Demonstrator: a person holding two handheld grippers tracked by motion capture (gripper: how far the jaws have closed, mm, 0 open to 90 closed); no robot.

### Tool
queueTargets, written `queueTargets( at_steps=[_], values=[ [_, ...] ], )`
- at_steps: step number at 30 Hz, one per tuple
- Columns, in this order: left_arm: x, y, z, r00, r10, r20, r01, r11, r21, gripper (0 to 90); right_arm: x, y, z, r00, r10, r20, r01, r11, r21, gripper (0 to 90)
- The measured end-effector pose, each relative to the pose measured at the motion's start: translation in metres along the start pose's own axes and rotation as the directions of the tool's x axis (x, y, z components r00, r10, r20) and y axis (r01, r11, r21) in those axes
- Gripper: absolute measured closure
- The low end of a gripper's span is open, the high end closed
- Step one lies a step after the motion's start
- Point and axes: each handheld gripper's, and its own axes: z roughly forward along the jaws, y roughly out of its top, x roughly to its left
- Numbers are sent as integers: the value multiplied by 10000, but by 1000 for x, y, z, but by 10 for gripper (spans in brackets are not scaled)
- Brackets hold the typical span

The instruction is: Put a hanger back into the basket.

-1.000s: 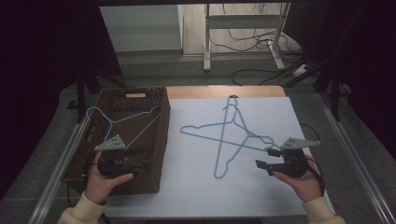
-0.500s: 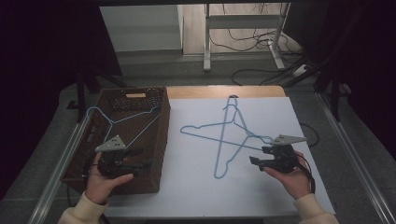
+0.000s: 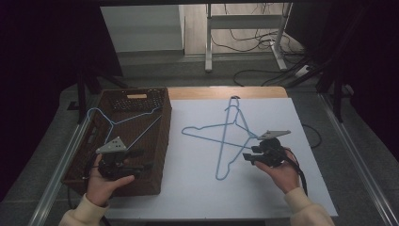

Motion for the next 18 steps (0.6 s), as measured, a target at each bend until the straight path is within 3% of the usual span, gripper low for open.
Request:
queueTargets(
  at_steps=[5,8,18],
  values=[
    [0,0,1,10000,27,7,-27,10000,16,303,9,8,11,9987,-424,-291,437,9981,444,754],
    [1,0,1,10000,4,5,-4,10000,11,304,18,13,23,9948,-716,-718,779,9931,882,869],
    [2,-2,1,9999,-95,-41,95,10000,-7,303,46,22,63,9793,-1327,-1528,1610,9683,1911,900]
  ],
)
